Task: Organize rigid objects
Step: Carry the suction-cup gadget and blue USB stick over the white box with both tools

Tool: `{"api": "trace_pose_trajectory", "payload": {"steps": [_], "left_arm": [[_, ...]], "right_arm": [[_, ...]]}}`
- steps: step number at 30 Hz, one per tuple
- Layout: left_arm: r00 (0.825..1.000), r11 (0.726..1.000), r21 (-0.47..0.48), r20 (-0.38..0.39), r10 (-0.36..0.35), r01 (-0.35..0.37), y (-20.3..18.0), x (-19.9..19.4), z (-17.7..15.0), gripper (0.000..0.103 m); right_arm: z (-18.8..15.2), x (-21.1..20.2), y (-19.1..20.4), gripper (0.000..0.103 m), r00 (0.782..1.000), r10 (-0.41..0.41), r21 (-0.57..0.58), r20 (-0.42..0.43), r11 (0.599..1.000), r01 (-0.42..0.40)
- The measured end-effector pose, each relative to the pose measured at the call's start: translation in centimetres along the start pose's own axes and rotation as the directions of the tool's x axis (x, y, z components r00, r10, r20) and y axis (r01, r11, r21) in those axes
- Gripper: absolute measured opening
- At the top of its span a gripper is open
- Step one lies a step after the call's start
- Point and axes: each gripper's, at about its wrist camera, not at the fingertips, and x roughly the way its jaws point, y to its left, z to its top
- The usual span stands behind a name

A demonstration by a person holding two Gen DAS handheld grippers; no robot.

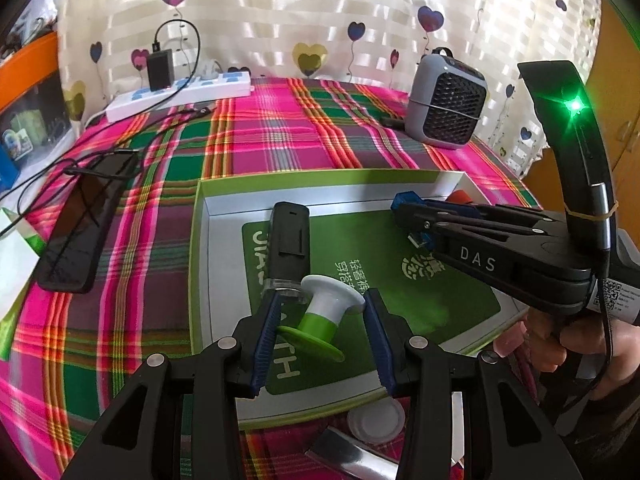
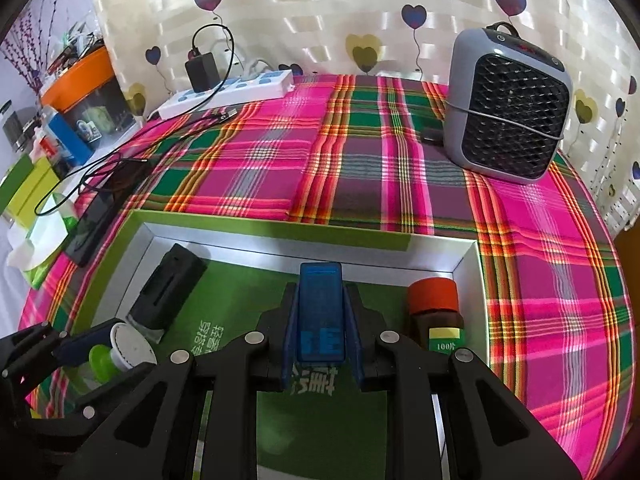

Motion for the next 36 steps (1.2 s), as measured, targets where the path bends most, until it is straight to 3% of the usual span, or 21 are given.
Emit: {"api": "trace_pose_trajectory", "payload": {"steps": [32,36], "left_arm": [[0.999,0.999,0.03,-0.021,0.038,-0.037,-0.57,0.9,-0.08,0.041],[0.999,0.999,0.033,-0.022,0.042,-0.042,-0.36,0.84,-0.17,0.042]], "right_arm": [[0.03,0.49,-0.43,0.024,0.999,-0.034,0.026,0.004,0.999,0.034],[-0.05,0.41,-0.5,0.028,1.0,-0.03,0.035,0.007,0.999,0.03]]}}
